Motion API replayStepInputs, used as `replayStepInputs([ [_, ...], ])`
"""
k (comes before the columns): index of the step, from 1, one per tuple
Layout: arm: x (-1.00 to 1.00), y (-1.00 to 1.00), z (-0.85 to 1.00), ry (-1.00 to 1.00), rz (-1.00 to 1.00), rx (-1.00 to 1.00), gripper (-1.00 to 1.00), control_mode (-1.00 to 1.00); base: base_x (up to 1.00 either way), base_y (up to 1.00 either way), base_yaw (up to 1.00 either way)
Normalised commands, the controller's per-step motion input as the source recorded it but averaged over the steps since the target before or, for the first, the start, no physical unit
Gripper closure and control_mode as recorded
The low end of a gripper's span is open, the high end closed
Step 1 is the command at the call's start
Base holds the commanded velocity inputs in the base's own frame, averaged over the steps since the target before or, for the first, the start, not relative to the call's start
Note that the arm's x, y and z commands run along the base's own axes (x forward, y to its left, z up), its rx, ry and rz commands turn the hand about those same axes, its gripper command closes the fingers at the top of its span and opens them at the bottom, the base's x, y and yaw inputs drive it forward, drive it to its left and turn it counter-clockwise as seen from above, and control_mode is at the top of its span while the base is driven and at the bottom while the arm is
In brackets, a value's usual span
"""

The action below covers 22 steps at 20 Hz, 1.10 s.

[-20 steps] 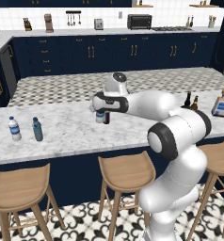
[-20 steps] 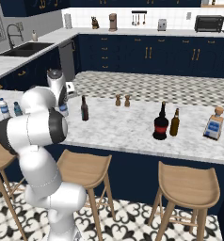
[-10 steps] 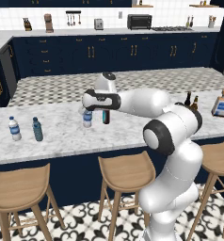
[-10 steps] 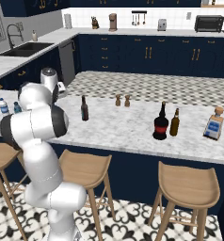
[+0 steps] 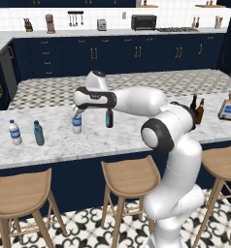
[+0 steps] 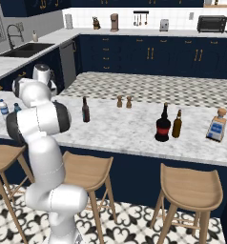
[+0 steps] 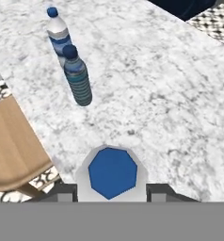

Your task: Move the plastic bottles in the middle to the plastics group, and the glass bottles in the middle to the glass group.

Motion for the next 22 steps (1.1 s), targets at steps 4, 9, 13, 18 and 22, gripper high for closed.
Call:
replayStepInputs([
  [4, 0.00, 0.44, 0.00, 0.00, 0.15, 0.00, 1.00, -1.00, 0.00, 0.00, 0.00],
  [9, 0.03, 0.40, 0.00, 0.00, 0.12, 0.00, 1.00, -1.00, 0.00, 0.00, 0.00],
  [13, 0.23, 0.45, -0.06, 0.00, 0.10, 0.00, 1.00, -1.00, 0.00, 0.00, 0.00],
  [18, 0.26, 0.33, -0.03, 0.00, 0.07, 0.00, 1.00, -1.00, 0.00, 0.00, 0.00],
  [22, 0.23, 0.11, -0.04, 0.00, 0.05, 0.00, 1.00, -1.00, 0.00, 0.00, 0.00],
])
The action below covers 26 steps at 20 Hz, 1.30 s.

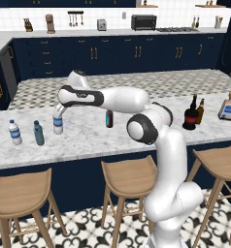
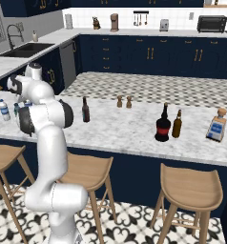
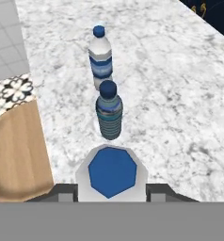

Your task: Move the plastic bottles in the middle to the plastics group, and the glass bottles in the middle to the glass group.

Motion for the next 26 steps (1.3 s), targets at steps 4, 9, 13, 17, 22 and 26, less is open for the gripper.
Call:
replayStepInputs([
  [4, 0.20, 0.09, -0.15, 0.00, 0.05, 0.00, 1.00, -1.00, 0.00, 0.00, 0.00],
  [9, 0.15, 0.20, -0.31, 0.00, 0.06, 0.00, 1.00, -1.00, 0.00, 0.00, 0.00],
  [13, 0.07, 0.21, -0.32, 0.00, 0.07, 0.00, 1.00, -1.00, 0.00, 0.00, 0.00],
  [17, 0.12, 0.14, -0.29, 0.00, 0.06, 0.00, 1.00, -1.00, 0.00, 0.00, 0.00],
  [22, 0.12, 0.06, -0.28, 0.00, 0.05, -0.01, 1.00, -1.00, 0.00, 0.00, 0.00],
  [26, 0.11, 0.04, -0.14, 0.00, 0.03, -0.04, 1.00, -1.00, 0.00, 0.00, 0.00],
])
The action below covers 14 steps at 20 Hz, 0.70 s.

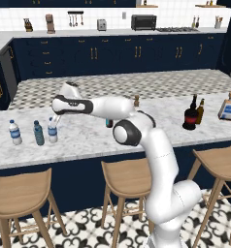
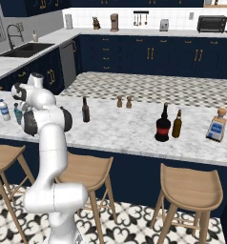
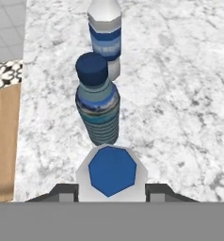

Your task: Move the plastic bottles in the middle to the plastics group, and the glass bottles in the middle to the glass group.

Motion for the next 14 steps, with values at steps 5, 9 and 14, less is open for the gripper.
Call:
replayStepInputs([
  [5, 0.11, 0.07, 0.00, 0.00, 0.03, -0.02, 1.00, -1.00, 0.00, 0.00, 0.00],
  [9, 0.14, 0.02, -0.03, 0.00, 0.04, 0.00, 1.00, -1.00, 0.00, 0.00, 0.00],
  [14, 0.21, 0.03, -0.21, 0.00, 0.04, 0.00, 1.00, -1.00, 0.00, 0.00, 0.00],
])
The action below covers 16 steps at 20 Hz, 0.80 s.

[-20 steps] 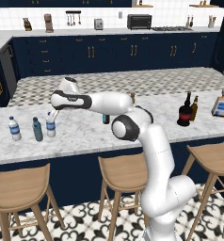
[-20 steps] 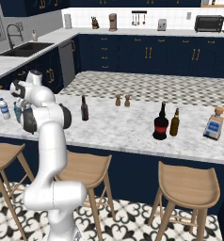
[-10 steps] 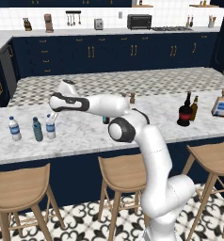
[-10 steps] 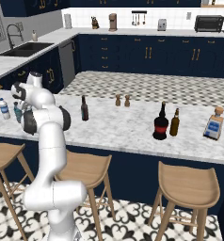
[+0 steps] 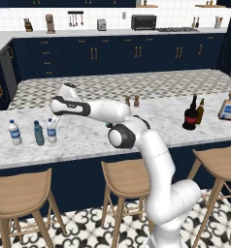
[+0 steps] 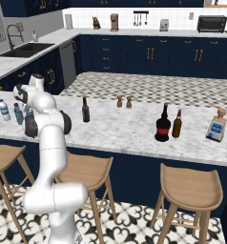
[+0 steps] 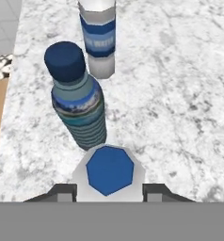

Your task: Move the plastic bottles in the middle to the plastics group, and the glass bottles in the middle to the glass group.

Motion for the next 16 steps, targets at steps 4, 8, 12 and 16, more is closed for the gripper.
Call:
replayStepInputs([
  [4, 0.10, 0.08, -0.31, 0.00, 0.04, 0.00, 1.00, -1.00, 0.00, 0.00, 0.00],
  [8, 0.02, 0.10, -0.13, 0.00, 0.03, 0.00, 1.00, -1.00, 0.00, 0.00, 0.00],
  [12, 0.00, 0.08, 0.00, 0.00, 0.03, 0.00, 1.00, -1.00, 0.00, 0.00, 0.00],
  [16, 0.00, 0.00, 0.00, 0.00, 0.00, 0.00, -1.00, -1.00, 0.00, 0.00, 0.00],
])
